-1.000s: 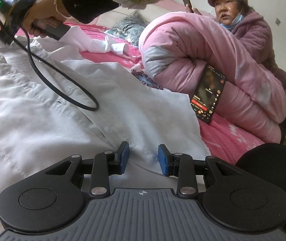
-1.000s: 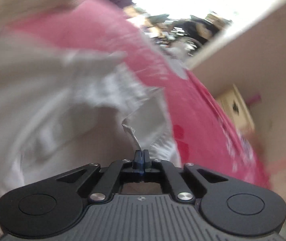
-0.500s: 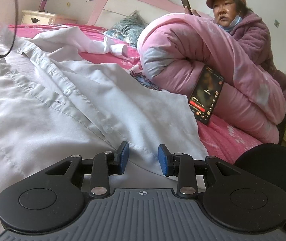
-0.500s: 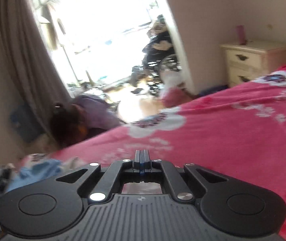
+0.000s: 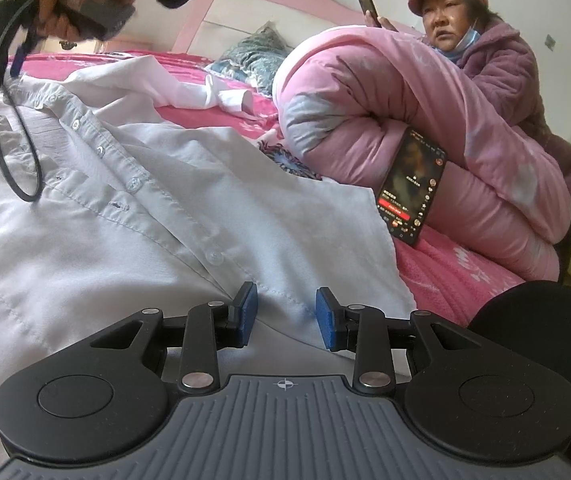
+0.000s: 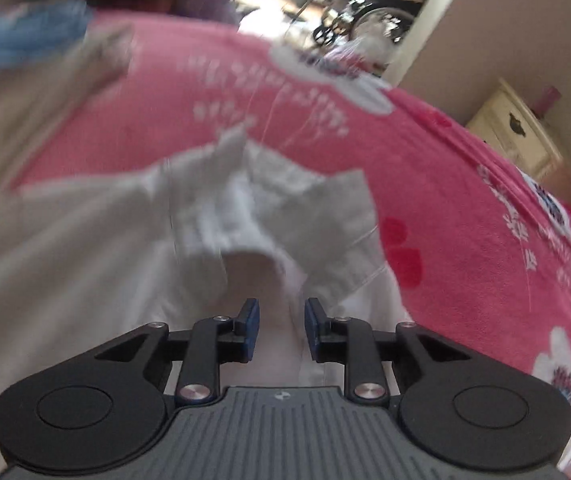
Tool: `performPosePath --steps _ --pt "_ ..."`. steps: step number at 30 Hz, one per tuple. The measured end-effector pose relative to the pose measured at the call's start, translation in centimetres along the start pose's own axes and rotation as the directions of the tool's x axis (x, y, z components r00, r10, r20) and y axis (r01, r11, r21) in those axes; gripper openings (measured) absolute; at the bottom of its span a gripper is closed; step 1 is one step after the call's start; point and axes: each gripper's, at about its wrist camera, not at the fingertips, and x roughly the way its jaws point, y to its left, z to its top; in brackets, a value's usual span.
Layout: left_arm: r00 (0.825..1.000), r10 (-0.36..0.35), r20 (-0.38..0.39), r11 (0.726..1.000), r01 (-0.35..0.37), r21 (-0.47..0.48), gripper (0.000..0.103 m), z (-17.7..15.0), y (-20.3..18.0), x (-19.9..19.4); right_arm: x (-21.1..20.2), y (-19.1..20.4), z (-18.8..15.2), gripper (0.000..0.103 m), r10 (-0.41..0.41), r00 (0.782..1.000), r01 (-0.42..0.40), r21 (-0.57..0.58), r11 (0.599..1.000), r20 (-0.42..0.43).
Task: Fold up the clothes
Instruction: 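Grasp the shirt collar with the right gripper and lift it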
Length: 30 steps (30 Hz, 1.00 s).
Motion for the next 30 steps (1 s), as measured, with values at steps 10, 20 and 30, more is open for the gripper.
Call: performPosePath --steps 10,20,30 --pt "1.0 -0.004 0.003 1.0 0.004 0.0 0.032 0.0 0.0 0.0 3.8 -4.2 -1.4 0.041 0.013 1.0 -0.007 0.293 0.956 -0.019" --pt "1.0 -0.006 0.005 1.0 0.006 0.001 0.033 -0.1 0.1 0.0 3.0 -6.0 -3.2 0.003 -0.027 0.997 -0.007 0.476 0.88 0.065" --pt "1.0 -0.026 0.015 0.999 0.027 -0.023 0.033 -0.1 0.5 -0.2 -4.0 -7.1 -0.3 0.003 0.164 0.937 -0.288 0.414 0.864 0.31"
